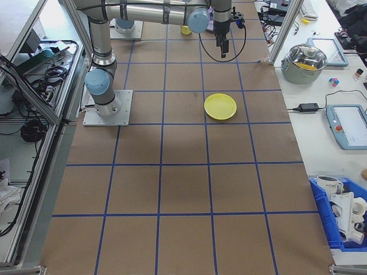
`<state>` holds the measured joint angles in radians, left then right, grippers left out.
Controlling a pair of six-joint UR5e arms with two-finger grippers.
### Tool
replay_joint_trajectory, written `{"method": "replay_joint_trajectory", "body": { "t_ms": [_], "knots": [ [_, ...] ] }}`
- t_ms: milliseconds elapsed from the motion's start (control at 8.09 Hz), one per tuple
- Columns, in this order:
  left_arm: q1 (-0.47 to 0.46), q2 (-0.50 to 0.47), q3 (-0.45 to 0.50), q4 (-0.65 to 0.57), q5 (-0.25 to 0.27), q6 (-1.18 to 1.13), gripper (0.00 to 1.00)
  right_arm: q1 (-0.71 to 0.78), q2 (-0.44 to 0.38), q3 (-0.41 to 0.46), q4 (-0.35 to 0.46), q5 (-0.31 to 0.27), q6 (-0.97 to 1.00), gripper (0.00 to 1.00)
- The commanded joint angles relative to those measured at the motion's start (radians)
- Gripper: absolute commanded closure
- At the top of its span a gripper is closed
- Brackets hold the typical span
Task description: Sort blocks by color into plates
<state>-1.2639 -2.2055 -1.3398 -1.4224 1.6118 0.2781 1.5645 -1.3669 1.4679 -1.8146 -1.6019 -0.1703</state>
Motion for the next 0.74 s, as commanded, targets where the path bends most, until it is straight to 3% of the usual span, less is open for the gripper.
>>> {"method": "replay_joint_trajectory", "body": {
  "t_ms": [0, 371, 495, 618],
  "knots": [
    [-0.017, 0.0, -0.002, -0.001, 0.0, -0.063, 0.15, 0.0, 0.0, 0.0, 0.0, 0.0, 0.0, 0.0],
    [-0.054, 0.076, -0.004, -0.016, 0.003, -0.103, 0.13, -0.001, 0.005, 0.0, -0.002, 0.0, 0.0, 0.0],
    [-0.049, 0.113, -0.007, -0.035, -0.039, -0.134, 0.13, 0.0, 0.005, 0.0, 0.0, 0.002, 0.0, 0.0],
    [-0.051, 0.162, -0.022, -0.053, -0.059, -0.342, 0.14, 0.0, 0.005, 0.0, -0.002, 0.0, 0.0, 0.0]
  ]
}}
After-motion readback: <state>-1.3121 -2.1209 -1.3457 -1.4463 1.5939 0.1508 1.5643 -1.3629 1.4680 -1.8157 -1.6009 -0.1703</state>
